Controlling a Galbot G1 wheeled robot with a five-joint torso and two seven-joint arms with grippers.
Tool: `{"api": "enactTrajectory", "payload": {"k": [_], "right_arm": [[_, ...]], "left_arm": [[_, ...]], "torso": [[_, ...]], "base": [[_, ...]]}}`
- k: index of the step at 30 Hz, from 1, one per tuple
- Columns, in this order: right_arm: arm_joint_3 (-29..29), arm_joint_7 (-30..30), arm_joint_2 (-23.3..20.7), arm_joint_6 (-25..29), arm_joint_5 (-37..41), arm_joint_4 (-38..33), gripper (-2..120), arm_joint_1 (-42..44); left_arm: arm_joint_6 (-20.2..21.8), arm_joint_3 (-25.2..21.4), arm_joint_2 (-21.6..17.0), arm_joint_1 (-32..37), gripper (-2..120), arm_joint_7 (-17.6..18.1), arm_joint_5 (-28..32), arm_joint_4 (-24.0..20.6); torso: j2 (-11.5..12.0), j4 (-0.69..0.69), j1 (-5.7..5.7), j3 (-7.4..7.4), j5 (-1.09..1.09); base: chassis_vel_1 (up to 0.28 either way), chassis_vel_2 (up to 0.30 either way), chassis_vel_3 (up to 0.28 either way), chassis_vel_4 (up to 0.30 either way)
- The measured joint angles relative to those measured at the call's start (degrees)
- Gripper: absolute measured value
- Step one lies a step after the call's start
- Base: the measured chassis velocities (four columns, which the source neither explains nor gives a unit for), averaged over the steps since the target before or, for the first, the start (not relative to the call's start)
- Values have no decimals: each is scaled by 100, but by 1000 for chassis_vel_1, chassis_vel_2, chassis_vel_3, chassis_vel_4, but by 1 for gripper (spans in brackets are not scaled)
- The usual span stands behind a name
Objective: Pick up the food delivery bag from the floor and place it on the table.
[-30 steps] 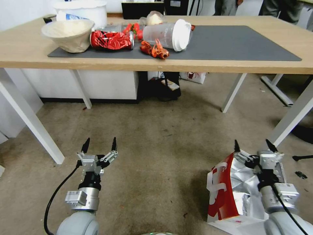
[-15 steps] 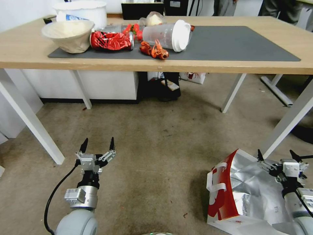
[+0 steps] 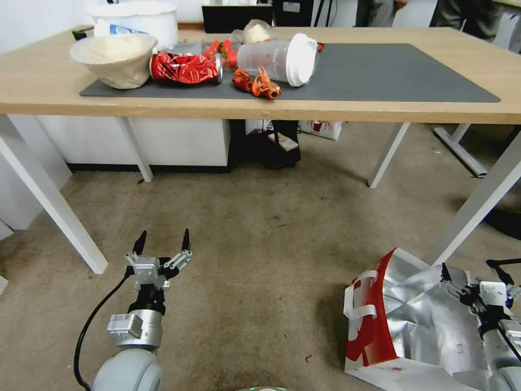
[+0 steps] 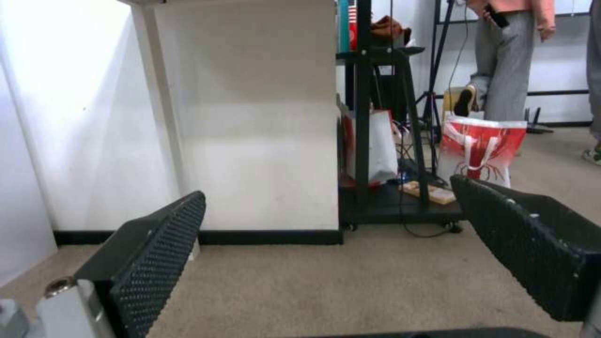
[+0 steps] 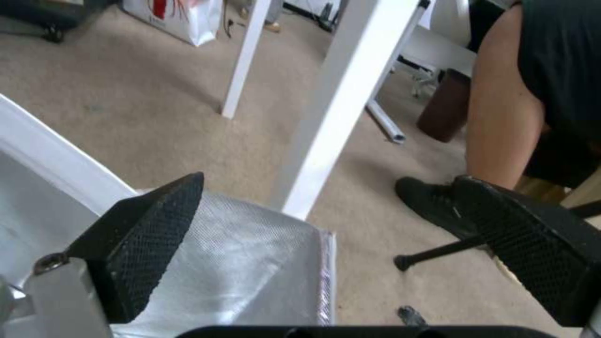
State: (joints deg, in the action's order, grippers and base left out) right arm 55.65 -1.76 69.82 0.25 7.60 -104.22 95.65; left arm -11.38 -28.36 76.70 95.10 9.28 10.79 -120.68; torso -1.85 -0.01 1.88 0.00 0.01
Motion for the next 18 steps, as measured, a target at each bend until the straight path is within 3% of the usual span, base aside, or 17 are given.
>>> {"api": "enactTrajectory", "payload": {"k": [18], "right_arm": [[-157,99,-55,69,-192,807,100,-422]], "left_arm": [[-55,-9,22,16,98,39,-21,46]], "torso": [[-2,1,0,0,-1]], "base": [[0,0,0,0]]}}
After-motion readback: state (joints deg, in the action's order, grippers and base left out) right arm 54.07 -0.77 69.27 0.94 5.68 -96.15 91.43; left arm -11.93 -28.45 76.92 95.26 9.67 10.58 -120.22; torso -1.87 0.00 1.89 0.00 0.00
